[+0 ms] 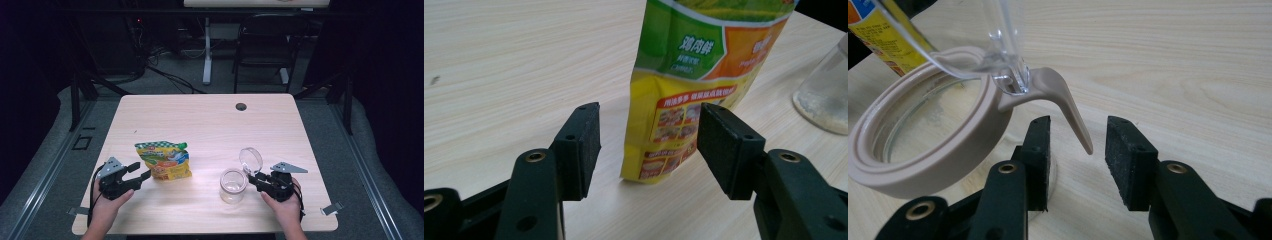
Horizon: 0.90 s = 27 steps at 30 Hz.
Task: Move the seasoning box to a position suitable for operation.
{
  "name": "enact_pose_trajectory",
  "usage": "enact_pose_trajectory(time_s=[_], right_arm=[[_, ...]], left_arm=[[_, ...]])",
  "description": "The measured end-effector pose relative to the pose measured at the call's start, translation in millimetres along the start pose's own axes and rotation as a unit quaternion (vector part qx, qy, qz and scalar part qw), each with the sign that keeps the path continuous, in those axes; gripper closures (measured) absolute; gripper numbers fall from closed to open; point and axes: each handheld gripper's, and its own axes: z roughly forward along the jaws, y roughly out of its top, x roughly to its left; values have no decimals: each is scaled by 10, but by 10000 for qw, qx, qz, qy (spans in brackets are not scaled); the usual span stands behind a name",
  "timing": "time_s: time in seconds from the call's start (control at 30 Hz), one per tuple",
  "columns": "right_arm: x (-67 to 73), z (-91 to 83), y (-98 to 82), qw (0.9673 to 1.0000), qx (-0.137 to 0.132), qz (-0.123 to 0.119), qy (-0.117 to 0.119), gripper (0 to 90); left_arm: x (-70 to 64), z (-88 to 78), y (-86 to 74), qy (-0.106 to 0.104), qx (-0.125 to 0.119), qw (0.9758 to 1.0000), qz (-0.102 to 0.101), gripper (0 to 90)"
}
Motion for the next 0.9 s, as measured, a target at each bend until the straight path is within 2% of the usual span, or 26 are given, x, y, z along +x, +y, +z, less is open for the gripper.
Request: enact_pose_trajectory(time_s=[0.17, 0.2, 0.33, 0.4, 0.5, 0.67, 0.9], right_arm=[[-41, -46, -28, 9999, -58, 106, -18, 620], [-49, -53, -38, 9999, -76, 139, -11, 620], [-81, -89, -66, 9997, -75, 213, -68, 620], [-97, -109, -78, 9996, -93, 254, -97, 619], [-122, -134, -96, 9993, -110, 332, -118, 619], [-154, -152, -116, 9988, -142, 447, -151, 619], [-152, -140, -113, 9988, -132, 443, -168, 619]], left_arm=[[35, 137, 20, -463, 98, 9989, -39, 384], [42, 155, 29, -492, 99, 9987, 15, 389], [41, 212, 52, -609, -15, 9981, -3, 417], [34, 224, 49, -598, -52, 9982, 82, 420], [22, 205, 43, -619, -16, 9981, 35, 455], [-28, 167, 13, -591, -39, 9982, 89, 507], [-81, 113, 9, -621, 71, 9979, 176, 594]])
